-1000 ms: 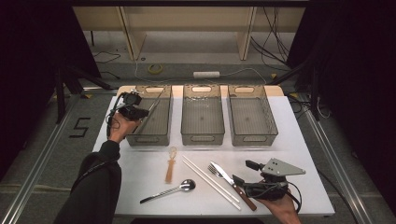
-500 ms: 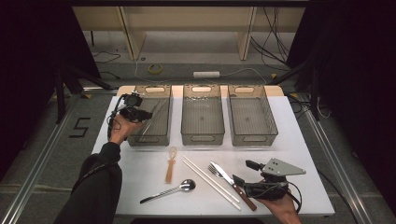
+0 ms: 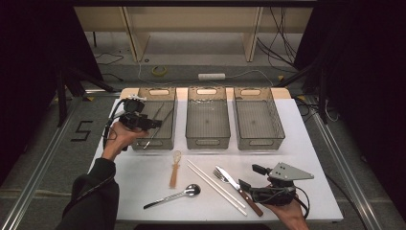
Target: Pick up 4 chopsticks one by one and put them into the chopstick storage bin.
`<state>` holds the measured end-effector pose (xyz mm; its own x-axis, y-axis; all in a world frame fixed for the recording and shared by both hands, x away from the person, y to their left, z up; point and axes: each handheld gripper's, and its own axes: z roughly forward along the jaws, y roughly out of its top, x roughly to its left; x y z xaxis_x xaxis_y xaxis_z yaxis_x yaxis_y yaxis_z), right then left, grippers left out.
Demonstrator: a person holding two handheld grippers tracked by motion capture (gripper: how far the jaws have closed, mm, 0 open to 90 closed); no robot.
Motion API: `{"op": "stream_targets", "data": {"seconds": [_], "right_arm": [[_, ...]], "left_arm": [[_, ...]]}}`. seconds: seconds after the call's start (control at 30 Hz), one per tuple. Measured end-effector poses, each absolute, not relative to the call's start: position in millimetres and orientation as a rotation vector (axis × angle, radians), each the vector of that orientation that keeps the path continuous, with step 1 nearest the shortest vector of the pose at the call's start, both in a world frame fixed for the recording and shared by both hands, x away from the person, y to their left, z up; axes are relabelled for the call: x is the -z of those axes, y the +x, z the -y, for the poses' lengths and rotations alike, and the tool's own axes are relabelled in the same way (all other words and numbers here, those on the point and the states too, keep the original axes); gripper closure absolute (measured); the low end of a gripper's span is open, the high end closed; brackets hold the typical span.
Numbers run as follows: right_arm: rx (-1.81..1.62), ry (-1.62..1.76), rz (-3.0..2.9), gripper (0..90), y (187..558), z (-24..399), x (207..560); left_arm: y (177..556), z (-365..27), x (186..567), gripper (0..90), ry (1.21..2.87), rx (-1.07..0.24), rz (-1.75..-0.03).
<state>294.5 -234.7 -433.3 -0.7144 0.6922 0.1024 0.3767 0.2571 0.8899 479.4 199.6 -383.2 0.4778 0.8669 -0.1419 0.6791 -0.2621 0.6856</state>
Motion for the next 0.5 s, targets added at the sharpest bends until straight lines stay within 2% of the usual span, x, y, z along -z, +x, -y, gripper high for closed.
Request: {"op": "stream_targets", "data": {"seconds": [0.27, 0.5], "right_arm": [[-1.433, 0.974, -2.230, 28.4, 294, 233, 433], [-1.428, 0.969, -2.237, 28.4, 293, 232, 432]], "left_arm": [[453, -197, 375, 25.5, 2.030, -0.333, -1.208], [432, -192, 376, 23.4, 2.103, -0.349, -1.168]]}}
